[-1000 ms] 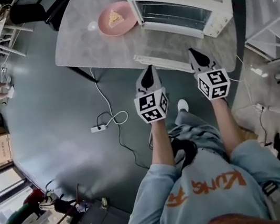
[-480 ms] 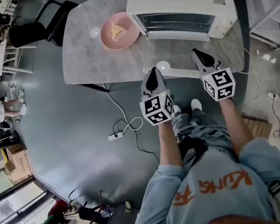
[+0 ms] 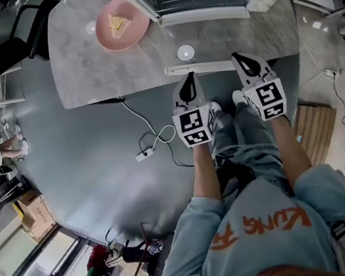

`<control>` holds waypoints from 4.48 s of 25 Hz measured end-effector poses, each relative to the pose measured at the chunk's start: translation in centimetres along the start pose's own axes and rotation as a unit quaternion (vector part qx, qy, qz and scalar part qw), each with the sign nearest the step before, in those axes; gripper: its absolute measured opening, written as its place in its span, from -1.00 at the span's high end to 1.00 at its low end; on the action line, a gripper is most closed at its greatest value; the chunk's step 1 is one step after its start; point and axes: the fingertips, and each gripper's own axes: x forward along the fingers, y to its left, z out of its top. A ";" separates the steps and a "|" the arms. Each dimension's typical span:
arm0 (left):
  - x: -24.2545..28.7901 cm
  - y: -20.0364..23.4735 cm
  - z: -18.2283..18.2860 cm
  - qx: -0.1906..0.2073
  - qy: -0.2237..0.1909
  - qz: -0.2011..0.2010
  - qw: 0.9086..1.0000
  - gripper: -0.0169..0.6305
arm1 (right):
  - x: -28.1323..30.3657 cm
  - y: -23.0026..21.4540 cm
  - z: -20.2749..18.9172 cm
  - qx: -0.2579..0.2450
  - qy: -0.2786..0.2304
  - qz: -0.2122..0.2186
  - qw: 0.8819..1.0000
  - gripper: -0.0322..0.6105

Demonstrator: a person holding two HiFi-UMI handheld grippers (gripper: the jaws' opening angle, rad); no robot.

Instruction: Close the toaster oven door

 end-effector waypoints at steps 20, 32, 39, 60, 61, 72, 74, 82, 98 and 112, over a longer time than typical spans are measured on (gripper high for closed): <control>3.4 0.3 -8.4 0.245 0.128 -0.075 0.958 0.94 | -0.2 3.7 -11.7 -0.165 0.151 -0.024 0.974 0.90; 4.0 0.6 -9.5 0.360 0.162 -0.078 0.915 0.94 | 1.0 2.9 -12.8 -0.256 0.205 -0.049 0.943 0.90; 4.0 0.6 -9.8 0.396 0.160 -0.085 0.900 0.94 | 0.9 2.6 -13.0 -0.306 0.219 -0.072 0.924 0.90; 3.4 0.5 -7.7 0.516 0.118 -0.074 0.845 0.65 | 0.1 2.1 -10.1 -0.380 0.209 -0.100 0.895 0.51; 3.4 0.5 -7.2 0.517 0.114 -0.072 0.846 0.64 | 0.1 2.0 -9.6 -0.382 0.206 -0.103 0.895 0.50; 3.8 0.7 -3.1 0.550 0.073 -0.058 0.830 0.62 | 0.5 0.9 -4.9 -0.436 0.171 -0.113 0.876 0.53; 4.0 0.9 -2.3 0.551 0.069 -0.055 0.830 0.62 | 0.5 0.7 -4.2 -0.440 0.170 -0.113 0.875 0.55; 4.0 0.6 1.5 0.541 0.039 -0.055 0.838 0.60 | 0.5 -0.6 -1.1 -0.446 0.144 -0.132 0.873 0.57; 6.5 0.4 8.8 0.515 -0.003 -0.063 0.855 0.50 | 2.4 -4.2 5.2 -0.513 0.107 -0.160 0.837 0.55; 9.7 0.9 12.6 0.594 -0.003 -0.018 0.804 0.50 | 4.6 -6.9 8.6 -0.546 0.099 -0.172 0.814 0.55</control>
